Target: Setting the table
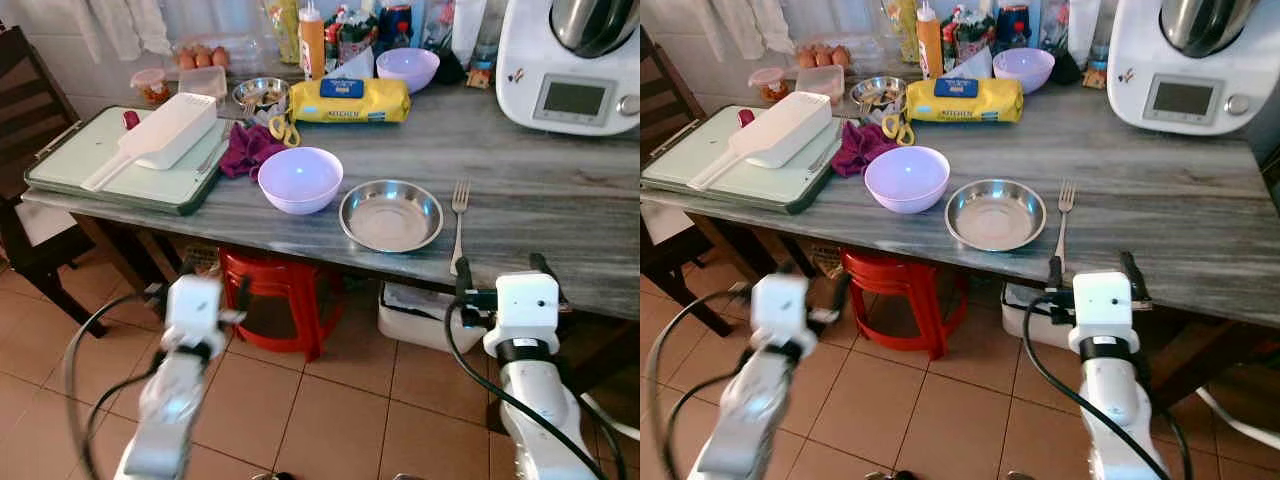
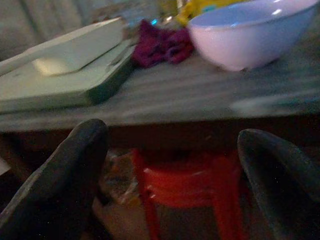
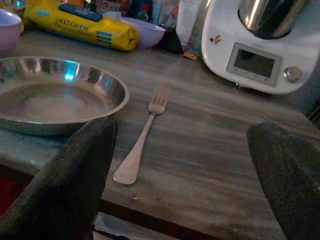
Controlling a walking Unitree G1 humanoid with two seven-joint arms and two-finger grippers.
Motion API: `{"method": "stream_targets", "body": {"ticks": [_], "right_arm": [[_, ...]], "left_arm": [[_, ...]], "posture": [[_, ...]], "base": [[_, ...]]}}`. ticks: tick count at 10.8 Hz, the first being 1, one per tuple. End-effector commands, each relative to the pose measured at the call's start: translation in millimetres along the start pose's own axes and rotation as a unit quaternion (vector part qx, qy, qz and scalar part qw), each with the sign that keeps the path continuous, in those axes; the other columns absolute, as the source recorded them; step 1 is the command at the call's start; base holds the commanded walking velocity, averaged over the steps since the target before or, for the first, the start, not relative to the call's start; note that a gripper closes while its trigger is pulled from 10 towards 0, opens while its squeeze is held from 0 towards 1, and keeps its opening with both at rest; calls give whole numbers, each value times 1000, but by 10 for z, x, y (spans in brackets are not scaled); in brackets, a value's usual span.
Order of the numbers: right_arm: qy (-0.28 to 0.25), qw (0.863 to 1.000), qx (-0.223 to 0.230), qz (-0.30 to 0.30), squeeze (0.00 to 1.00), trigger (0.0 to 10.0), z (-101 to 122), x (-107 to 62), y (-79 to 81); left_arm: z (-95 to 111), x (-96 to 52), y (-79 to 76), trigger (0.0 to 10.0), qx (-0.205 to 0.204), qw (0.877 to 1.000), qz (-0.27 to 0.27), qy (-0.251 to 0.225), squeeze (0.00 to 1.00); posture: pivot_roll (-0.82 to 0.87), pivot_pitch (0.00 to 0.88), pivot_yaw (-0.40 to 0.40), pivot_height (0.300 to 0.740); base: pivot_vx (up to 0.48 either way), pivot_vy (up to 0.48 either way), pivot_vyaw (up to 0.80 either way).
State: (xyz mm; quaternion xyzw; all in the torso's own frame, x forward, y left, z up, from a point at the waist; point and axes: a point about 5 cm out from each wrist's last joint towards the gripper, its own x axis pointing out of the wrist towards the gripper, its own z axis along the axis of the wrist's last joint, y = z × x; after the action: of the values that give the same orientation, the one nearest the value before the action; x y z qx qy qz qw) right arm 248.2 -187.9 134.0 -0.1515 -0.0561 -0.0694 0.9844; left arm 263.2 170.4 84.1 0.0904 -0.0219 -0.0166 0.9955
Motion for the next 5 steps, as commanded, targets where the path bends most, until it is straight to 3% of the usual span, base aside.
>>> {"method": "stream_targets", "body": {"ticks": [1,3,5], "right_arm": [[-15,1000,2,5,0,10000,66,-19,-2],[-3,1000,6,15,0,10000,32,-39,27],[-3,1000,9,15,0,10000,27,-27,34]], "left_arm": [[-12,-28,76,10000,8,1000,15,0,0],[-31,-43,109,10000,14,1000,19,3,0],[-14,-30,84,10000,12,1000,19,2,0]], "posture": [[-177,66,68,740],[-167,61,60,740],[-166,59,63,740]], "base": [[0,0,0],[0,0,0],[0,0,-788]]}}
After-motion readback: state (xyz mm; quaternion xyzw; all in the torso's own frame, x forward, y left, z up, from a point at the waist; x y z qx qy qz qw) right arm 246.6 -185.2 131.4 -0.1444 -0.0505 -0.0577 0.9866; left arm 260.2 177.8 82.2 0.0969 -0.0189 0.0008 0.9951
